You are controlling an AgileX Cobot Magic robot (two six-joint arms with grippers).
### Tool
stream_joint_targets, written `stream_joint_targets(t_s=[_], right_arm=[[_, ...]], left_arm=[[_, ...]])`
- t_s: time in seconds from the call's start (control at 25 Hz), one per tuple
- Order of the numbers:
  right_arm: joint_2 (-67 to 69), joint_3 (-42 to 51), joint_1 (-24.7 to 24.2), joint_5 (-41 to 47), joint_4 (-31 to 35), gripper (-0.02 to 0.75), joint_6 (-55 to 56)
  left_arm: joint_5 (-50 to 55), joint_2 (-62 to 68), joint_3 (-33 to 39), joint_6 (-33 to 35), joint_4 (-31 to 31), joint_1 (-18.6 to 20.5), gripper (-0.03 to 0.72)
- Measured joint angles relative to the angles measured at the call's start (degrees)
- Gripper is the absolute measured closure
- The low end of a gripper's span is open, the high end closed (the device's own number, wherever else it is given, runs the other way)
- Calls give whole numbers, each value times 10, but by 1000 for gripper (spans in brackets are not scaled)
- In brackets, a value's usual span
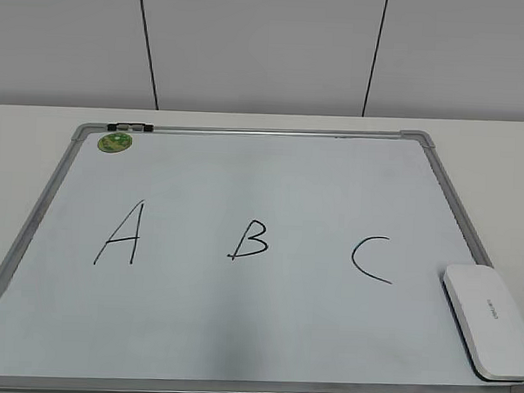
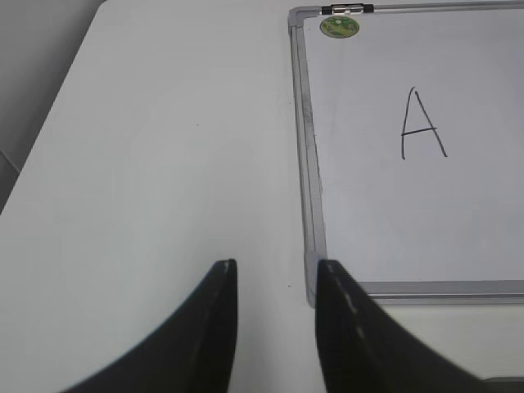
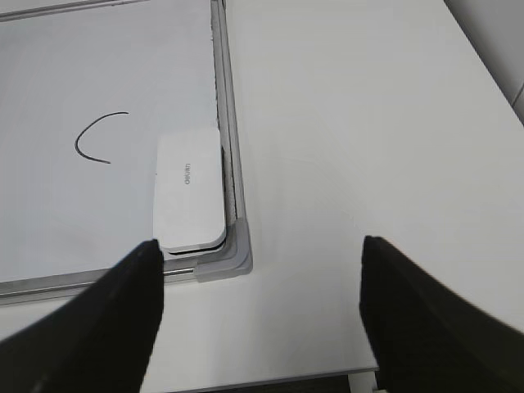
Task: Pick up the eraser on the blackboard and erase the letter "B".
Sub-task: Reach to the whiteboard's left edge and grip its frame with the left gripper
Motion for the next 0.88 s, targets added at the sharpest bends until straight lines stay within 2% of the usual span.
stream_joint_targets(t_s=[0.52, 0.68, 0.88], right_arm=[[0, 0, 0, 0, 0, 183, 0], [0, 0, 0, 0, 0, 183, 0], [0, 0, 0, 0, 0, 183, 0]], left_arm=[[-9, 2, -2, 0, 0, 0, 454], [-28, 35, -47, 0, 0, 0, 449], [-39, 186, -126, 0, 0, 0, 446]])
